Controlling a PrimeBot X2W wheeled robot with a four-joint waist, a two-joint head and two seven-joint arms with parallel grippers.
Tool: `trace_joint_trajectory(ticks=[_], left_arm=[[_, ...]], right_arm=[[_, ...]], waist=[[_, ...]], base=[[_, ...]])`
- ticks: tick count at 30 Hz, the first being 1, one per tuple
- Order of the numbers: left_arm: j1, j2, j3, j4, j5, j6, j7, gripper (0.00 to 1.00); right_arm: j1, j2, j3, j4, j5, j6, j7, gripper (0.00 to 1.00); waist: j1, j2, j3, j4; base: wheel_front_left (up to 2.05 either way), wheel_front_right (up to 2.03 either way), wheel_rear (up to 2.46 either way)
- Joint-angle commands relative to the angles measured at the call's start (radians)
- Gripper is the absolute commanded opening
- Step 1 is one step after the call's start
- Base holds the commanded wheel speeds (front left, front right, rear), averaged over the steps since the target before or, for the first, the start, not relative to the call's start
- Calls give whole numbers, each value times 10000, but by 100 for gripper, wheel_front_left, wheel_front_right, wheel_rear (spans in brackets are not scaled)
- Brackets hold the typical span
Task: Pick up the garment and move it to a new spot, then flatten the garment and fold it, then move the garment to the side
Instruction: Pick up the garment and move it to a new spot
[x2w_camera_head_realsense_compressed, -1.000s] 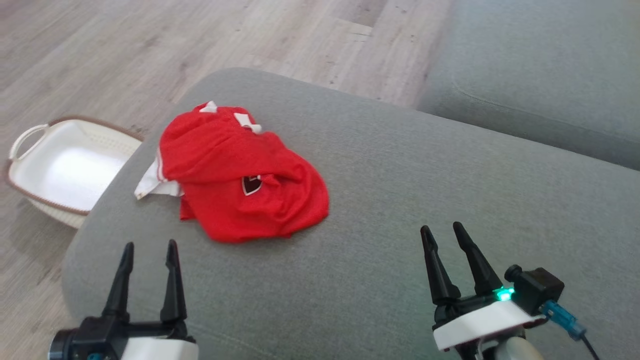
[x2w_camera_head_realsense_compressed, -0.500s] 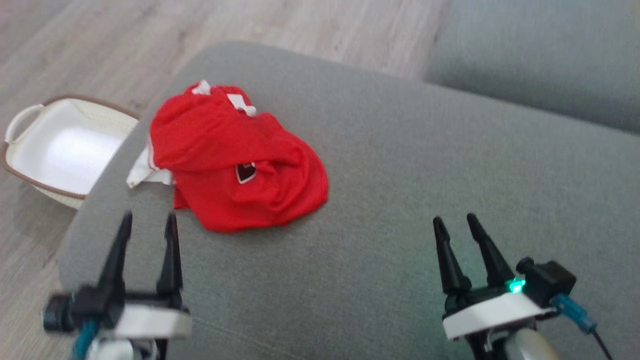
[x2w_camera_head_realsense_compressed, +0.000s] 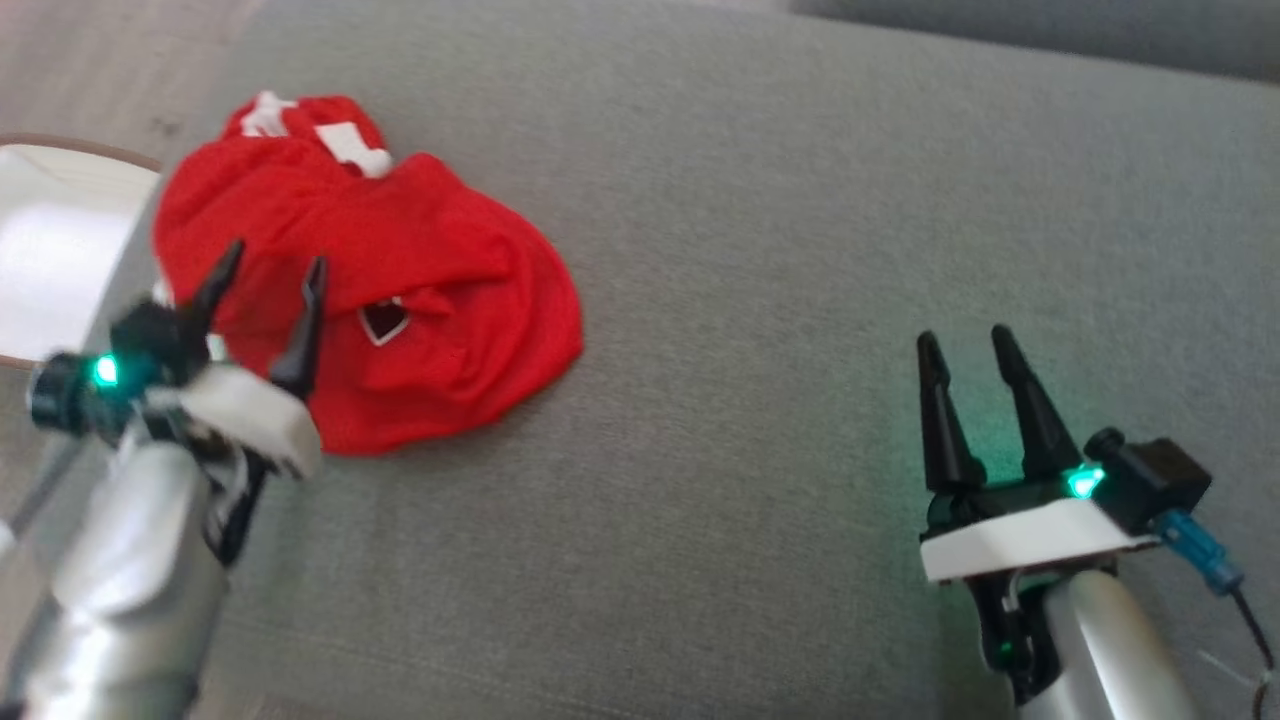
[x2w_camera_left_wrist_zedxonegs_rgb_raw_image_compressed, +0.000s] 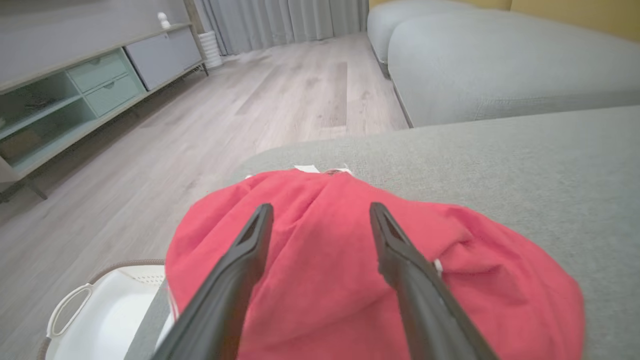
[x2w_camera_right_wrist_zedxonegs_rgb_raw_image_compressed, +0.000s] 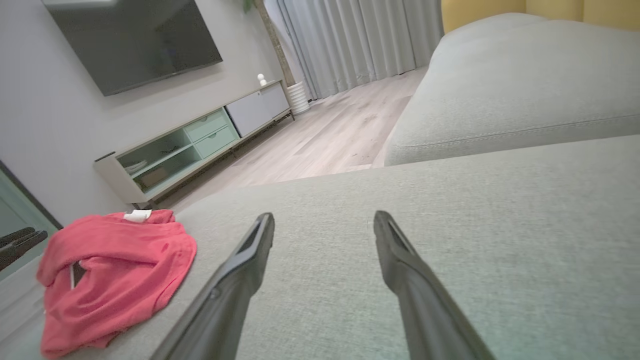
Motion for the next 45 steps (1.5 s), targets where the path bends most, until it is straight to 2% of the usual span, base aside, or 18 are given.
trace_joint_trajectory(ticks=[1,8,12,13,14,15,19,22,30,38,45], left_arm=[[-913,676,-41,154,-512,19,347,100],[-2315,1458,-1639,1525,-2250,19,1470,100],[-2638,1635,-2334,2151,-3023,18,1942,100],[-2678,1668,-2512,2234,-3210,18,2015,86],[-2710,1702,-2691,2285,-3395,18,2062,36],[-2724,1722,-2847,2300,-3611,18,2066,0],[-2827,1923,-3209,2154,-4438,18,1454,0],[-2927,2045,-3382,2179,-4595,18,1053,0],[-3602,2456,-3392,1745,-4940,18,-899,0],[-3758,2564,-2039,-845,-3955,47,-1147,0],[-3273,2422,-1594,-2717,-3325,154,-1150,0]], right_arm=[[-433,-45,143,-408,-110,-7,-109,100],[-585,-45,-114,-530,-205,-7,-109,100],[-597,-45,-130,-549,-316,-7,-109,100],[-594,-45,-133,-545,-334,-7,-109,100],[-588,-45,-136,-536,-339,-7,-109,100],[-577,-45,-138,-522,-341,-7,-109,100],[-530,-45,-146,-486,-334,-7,-109,100],[-491,-45,-128,-459,-304,-7,-109,100],[-230,-45,9,-392,-88,-7,-109,100],[-43,-45,12,-393,132,-7,-109,100],[-46,-45,112,-435,421,-7,-109,100]], waist=[[-3,0,442,-386],[-3,0,980,-697],[-3,0,1064,-826],[-3,0,1057,-847],[-3,0,1032,-865],[-3,0,991,-876],[-3,0,771,-862],[-3,0,590,-831],[-3,0,-143,-738],[-3,0,-713,-714],[-3,0,-1001,-1203]], base=[[0,0,0],[0,0,0],[0,0,0],[0,0,0],[0,0,0],[0,0,0],[0,0,0],[0,0,0],[0,0,0],[0,0,0],[0,0,0]])
